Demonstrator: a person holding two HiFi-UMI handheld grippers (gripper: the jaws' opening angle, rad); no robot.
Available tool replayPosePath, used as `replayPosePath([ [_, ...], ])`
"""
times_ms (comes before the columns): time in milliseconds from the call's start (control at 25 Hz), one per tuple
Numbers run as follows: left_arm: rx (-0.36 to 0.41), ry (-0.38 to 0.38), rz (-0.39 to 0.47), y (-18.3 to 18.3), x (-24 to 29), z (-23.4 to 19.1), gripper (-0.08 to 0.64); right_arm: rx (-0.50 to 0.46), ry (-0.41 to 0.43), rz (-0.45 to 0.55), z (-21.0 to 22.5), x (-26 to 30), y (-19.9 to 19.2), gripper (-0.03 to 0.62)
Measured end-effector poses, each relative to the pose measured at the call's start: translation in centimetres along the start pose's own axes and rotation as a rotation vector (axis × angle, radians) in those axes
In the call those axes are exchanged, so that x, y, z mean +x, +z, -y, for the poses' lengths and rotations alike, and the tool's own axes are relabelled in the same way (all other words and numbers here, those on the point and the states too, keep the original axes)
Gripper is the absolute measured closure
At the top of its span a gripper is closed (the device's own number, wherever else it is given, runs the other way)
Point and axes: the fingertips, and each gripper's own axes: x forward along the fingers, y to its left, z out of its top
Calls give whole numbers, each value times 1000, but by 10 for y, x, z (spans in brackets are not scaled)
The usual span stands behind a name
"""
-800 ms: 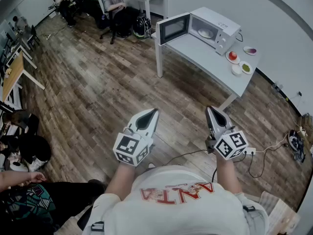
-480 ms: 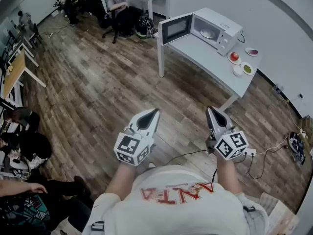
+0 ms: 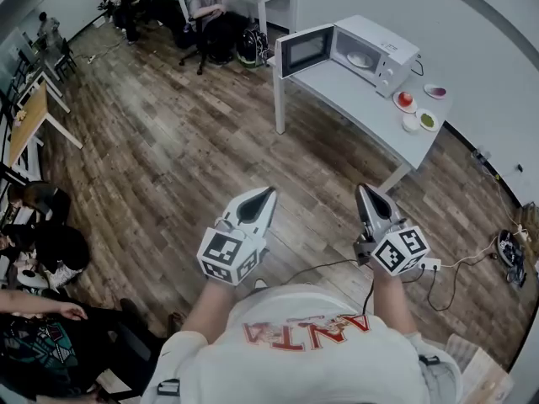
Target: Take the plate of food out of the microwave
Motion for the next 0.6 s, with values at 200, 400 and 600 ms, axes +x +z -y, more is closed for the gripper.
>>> replayPosePath([
  [200, 1, -11, 0, 0, 13, 13, 551, 34, -11, 15, 17, -13, 3, 589],
  [400, 0, -20, 2, -2, 36, 31, 551, 53, -10, 13, 45, -24, 6, 589],
  [600, 6, -18, 1, -9, 62, 50, 551, 79, -9, 0, 79, -41, 2, 589],
])
